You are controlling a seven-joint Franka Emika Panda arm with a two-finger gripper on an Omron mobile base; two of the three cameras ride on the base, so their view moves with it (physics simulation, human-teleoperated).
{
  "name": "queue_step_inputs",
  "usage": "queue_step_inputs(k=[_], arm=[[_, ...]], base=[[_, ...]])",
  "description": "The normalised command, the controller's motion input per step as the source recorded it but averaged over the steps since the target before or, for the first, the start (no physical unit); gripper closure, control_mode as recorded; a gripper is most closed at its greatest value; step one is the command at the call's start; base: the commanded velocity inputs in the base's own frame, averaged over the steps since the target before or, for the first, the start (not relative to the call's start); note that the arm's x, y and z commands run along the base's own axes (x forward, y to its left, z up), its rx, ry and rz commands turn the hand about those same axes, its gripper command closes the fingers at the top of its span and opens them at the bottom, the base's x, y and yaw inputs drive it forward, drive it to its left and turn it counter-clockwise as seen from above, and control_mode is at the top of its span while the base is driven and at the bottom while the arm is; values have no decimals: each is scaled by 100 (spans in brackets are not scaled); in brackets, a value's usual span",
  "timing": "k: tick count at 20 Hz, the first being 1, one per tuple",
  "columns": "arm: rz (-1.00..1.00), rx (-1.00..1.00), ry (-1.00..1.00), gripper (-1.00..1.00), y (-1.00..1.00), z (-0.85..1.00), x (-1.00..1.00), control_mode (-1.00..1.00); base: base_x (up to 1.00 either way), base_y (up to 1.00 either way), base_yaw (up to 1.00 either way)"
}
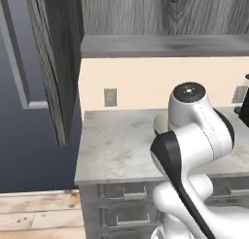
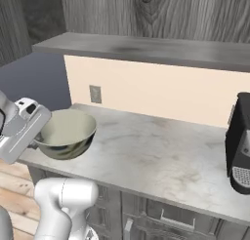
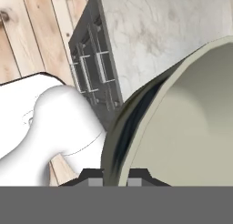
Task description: Pick up the bowls from the cabinet and place each bowl in front of a stool on the dining counter.
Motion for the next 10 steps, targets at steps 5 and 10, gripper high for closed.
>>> queue_step_inputs(k=[5, 10], arm=[[0, 0, 0, 100, 0, 0, 0, 100], [0, 0, 0, 100, 0, 0, 0, 100]], base=[[-5, -100, -47], [0, -100, -60]])
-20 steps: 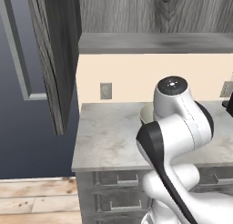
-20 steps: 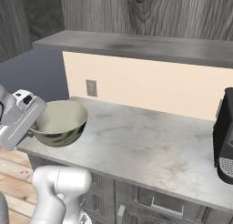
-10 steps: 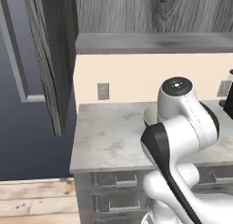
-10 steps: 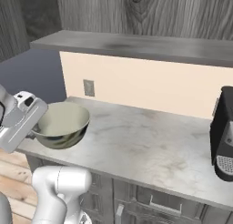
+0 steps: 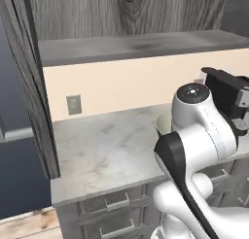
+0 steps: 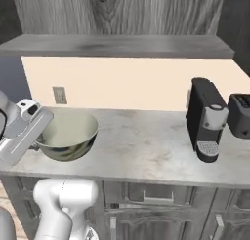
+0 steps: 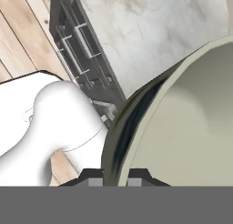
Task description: Pick up the bowls from the cabinet and place each bowl in front of a stool on the dining counter.
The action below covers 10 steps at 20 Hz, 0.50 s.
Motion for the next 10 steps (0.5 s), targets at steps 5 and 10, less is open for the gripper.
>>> queue_step_inputs(k=[5, 10], arm=[[0, 0, 0, 100, 0, 0, 0, 100], [0, 0, 0, 100, 0, 0, 0, 100]], base=[[0, -100, -67], [-3, -100, -23]])
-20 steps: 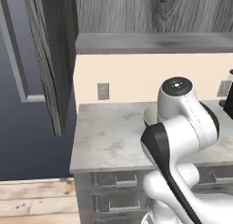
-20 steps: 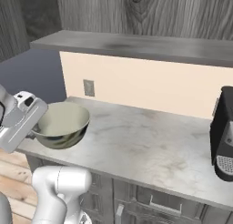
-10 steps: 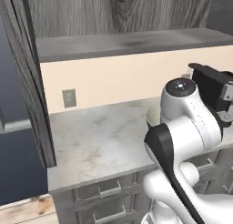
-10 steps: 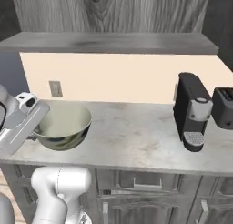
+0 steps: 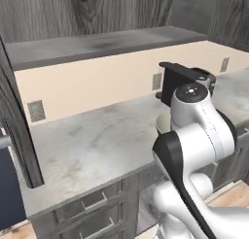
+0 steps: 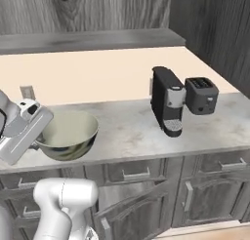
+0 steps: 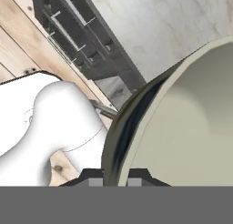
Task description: Pick up the bowls from the cabinet and place each bowl in front of a stool on the dining counter.
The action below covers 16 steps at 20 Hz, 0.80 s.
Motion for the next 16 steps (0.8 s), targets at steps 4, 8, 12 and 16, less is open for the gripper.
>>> queue_step_inputs(k=[4, 8, 12, 16], arm=[[0, 0, 0, 100, 0, 0, 0, 100], [0, 0, 0, 100, 0, 0, 0, 100], [0, 0, 0, 100, 0, 0, 0, 100], [0, 0, 0, 100, 0, 0, 0, 100]], base=[[-13, -100, -18], [-24, -68, -9], [-4, -100, -40], [0, -97, -74]])
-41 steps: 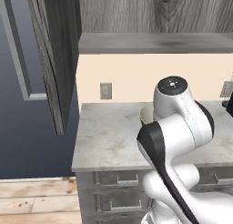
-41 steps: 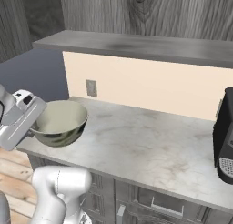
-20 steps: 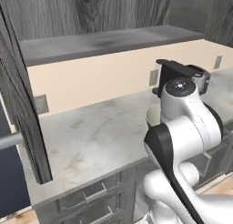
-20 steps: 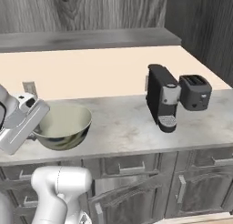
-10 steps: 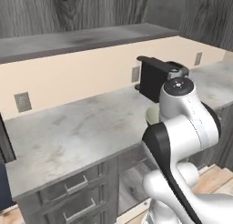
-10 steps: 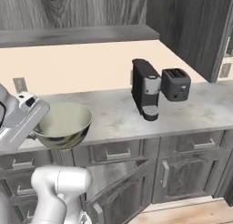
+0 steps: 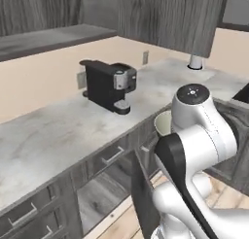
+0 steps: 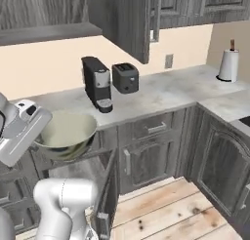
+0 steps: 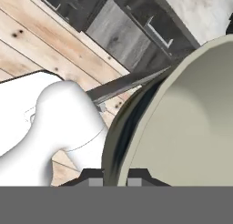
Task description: Pick up the bowls from the cabinet and place each bowl in front of a stool on the dining counter.
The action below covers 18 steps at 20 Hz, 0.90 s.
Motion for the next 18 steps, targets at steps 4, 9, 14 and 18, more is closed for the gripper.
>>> queue_step_inputs(k=[4, 9, 14, 18], arm=[[0, 0, 0, 100, 0, 0, 0, 100], [0, 0, 0, 100, 0, 0, 0, 100], [0, 0, 0, 100, 0, 0, 0, 100], [0, 0, 0, 100, 0, 0, 0, 100]], base=[[0, -74, -84], [0, -70, -82], [0, -73, -81], [0, -79, -80]])
